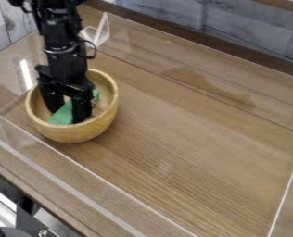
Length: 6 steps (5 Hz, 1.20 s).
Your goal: Move green object from inside the wooden bowl to the table next to it
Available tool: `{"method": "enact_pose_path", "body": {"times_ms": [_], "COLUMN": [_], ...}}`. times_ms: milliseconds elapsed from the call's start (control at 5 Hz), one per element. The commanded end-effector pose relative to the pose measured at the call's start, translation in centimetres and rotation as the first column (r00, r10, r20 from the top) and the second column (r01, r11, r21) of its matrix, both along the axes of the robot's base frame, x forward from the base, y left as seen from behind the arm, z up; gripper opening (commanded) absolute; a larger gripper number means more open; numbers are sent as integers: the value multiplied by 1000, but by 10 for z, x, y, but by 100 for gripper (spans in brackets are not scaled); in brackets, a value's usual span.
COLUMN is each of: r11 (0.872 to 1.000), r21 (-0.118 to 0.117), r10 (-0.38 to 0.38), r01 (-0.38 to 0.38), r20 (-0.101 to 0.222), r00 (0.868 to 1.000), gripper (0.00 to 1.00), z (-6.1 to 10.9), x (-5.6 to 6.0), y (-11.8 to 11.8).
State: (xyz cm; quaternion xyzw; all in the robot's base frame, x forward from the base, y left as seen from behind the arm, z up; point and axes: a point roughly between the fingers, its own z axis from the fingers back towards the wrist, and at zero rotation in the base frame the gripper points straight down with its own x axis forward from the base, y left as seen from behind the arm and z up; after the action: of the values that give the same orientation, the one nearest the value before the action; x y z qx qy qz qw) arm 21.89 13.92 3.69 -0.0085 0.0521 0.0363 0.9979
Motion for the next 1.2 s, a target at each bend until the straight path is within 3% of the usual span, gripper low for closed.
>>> {"method": "enact_pose_path", "body": {"times_ms": [0,200,600,1000], "r11": [999,998,993,998], "r21": [29,29,33,34], "r10": [29,61,112,44], "r01": [-31,-63,-114,-47], "r20": [69,70,69,70], "r00": [997,996,991,997], "gripper": [100,100,100,100], "z": [19,15,30,25], "x": [12,14,16,24], "y": [11,16,4,-7]}}
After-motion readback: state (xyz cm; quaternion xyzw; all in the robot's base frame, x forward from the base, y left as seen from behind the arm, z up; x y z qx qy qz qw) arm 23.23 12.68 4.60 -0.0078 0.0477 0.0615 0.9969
